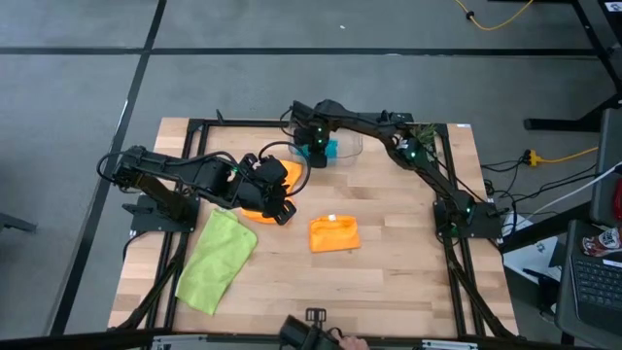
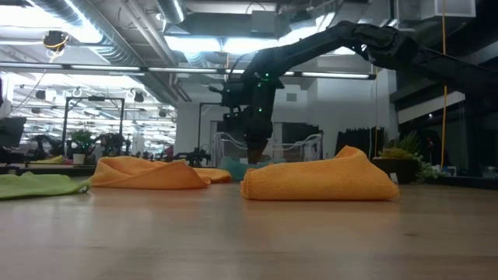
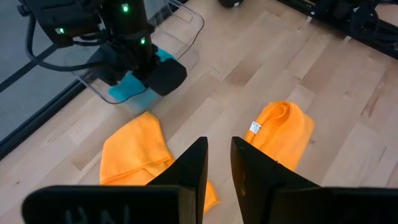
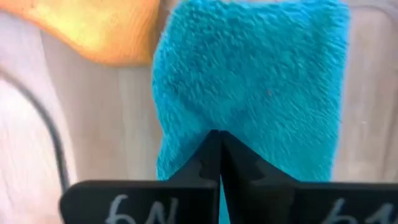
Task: Fold microfiber towels
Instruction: Put the blue microfiber cloth into the transparent bin
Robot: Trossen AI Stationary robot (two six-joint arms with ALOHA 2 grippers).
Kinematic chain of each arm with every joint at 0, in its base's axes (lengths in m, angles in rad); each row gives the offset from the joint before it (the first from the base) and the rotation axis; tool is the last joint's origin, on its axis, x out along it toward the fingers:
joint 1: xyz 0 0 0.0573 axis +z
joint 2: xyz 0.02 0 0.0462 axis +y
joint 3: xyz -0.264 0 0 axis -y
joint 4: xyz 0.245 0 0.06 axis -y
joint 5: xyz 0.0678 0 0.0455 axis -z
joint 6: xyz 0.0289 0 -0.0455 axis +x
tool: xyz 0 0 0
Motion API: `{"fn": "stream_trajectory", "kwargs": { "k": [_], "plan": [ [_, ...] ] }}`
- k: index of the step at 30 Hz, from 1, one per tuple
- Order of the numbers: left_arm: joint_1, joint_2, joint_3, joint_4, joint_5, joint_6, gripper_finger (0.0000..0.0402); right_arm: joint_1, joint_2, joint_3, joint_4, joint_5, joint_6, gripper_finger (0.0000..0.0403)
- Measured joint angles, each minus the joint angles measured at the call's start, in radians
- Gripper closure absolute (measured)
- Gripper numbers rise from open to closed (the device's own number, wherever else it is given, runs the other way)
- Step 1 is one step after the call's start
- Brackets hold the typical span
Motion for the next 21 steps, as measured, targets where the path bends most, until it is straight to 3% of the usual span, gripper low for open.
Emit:
{"fn": "stream_trajectory", "kwargs": {
  "k": [5,12,21],
  "plan": [
    [0.000,0.000,0.000,0.000,0.000,0.001,0.0340,-0.001,-0.048,0.002,-0.030,0.040,0.000,0.0393],
    [0.000,0.000,0.000,0.000,0.000,0.000,0.0340,-0.025,-0.085,0.001,-0.090,0.016,0.005,0.0395],
    [-0.007,0.000,0.000,0.000,0.000,-0.004,0.0340,-0.039,-0.080,-0.141,-0.073,0.015,0.023,0.0396]
  ]
}}
